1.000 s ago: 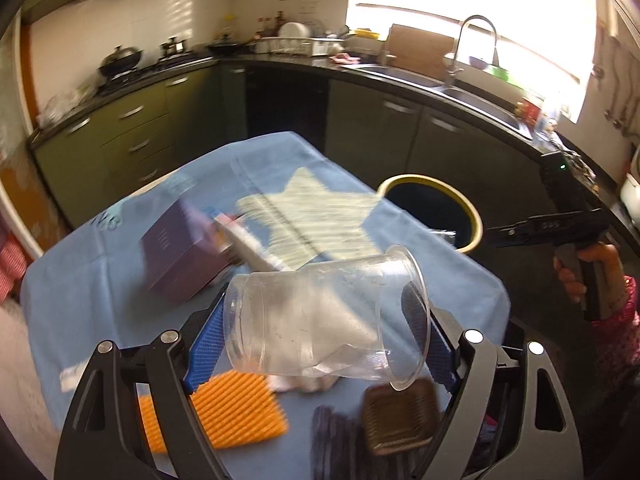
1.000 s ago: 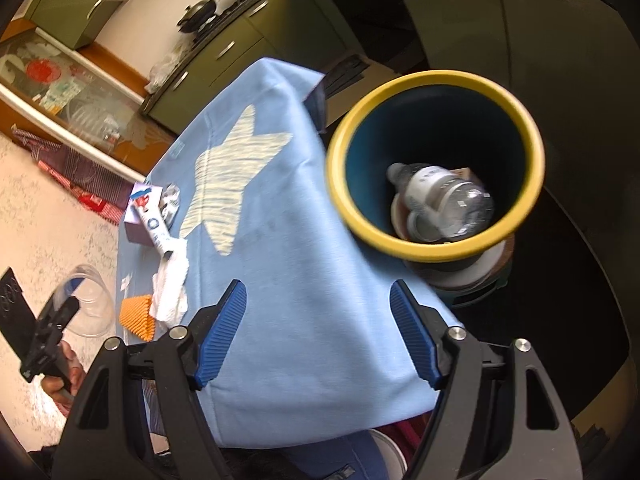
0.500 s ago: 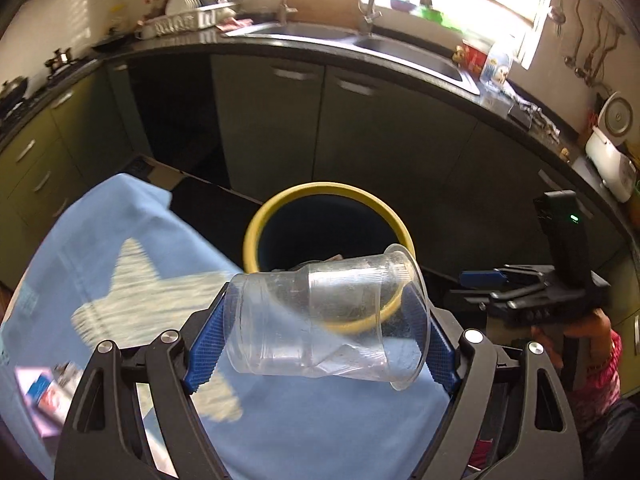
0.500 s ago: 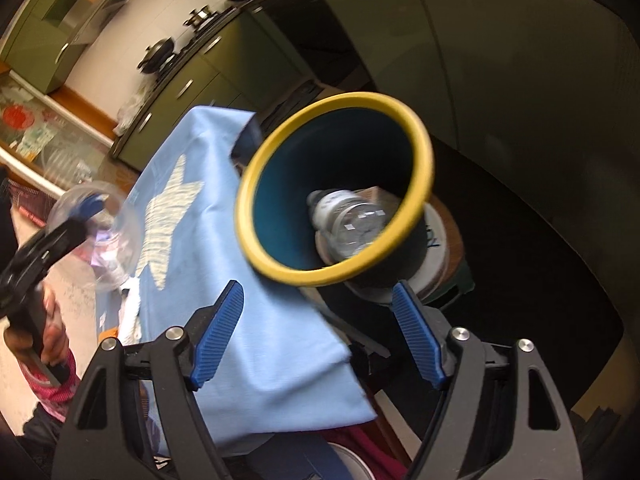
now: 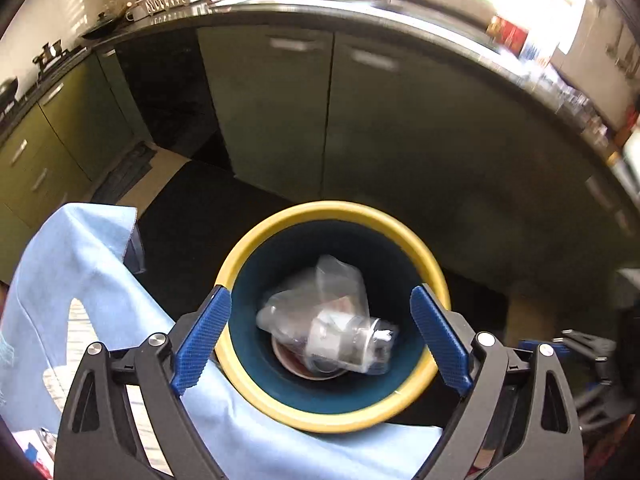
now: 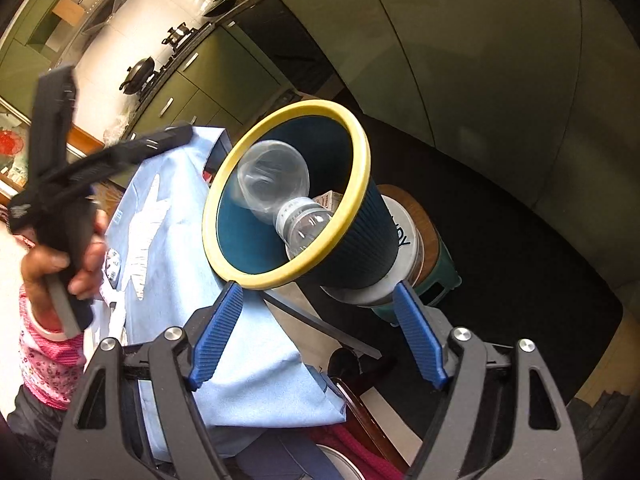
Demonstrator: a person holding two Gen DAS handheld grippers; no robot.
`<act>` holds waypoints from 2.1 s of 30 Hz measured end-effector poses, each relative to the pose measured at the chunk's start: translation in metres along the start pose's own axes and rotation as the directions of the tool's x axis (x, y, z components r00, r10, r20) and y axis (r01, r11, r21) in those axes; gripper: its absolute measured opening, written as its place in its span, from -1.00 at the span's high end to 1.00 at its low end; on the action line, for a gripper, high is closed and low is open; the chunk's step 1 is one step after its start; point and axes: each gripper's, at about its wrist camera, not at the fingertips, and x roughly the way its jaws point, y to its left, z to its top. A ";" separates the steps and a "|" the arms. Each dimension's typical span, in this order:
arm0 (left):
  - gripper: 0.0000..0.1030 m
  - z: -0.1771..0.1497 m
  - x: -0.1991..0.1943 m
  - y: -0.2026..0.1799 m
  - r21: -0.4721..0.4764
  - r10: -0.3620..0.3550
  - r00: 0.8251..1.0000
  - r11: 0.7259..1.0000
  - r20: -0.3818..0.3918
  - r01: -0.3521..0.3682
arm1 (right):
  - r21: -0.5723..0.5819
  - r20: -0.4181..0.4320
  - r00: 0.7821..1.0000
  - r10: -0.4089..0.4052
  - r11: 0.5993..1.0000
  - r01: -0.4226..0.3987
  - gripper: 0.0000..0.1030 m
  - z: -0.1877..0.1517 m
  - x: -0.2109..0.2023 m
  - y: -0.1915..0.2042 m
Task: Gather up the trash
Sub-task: 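Carry the plastic cup over the bin and open the left tool, then grasp the brown plastic tray by its rim with the right tool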
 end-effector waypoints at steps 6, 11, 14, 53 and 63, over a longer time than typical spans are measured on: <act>-0.91 -0.039 -0.092 0.034 -0.094 -0.012 0.984 0.995 0.179 0.029 | -0.021 -0.023 1.000 0.006 1.000 -0.006 -0.43 0.001 0.011 0.012; -0.91 -0.105 -0.167 0.079 -0.189 0.047 0.948 0.982 0.315 0.014 | -0.075 -0.049 0.999 0.007 0.997 -0.010 -0.44 -0.003 0.021 0.034; -0.91 -0.148 -0.202 0.105 -0.239 0.127 0.924 0.970 0.360 -0.040 | -0.112 -0.061 0.998 0.001 0.994 -0.007 -0.44 -0.006 0.025 0.050; -0.91 -0.380 -0.231 0.274 -0.655 0.498 0.820 0.725 0.282 -0.214 | -0.865 -0.401 0.909 -0.115 0.373 -0.335 0.69 -0.176 0.100 0.324; -0.91 -0.381 -0.228 0.274 -0.651 0.483 0.828 0.731 0.284 -0.204 | -0.873 -0.386 0.915 -0.113 0.365 -0.323 0.91 -0.180 0.102 0.320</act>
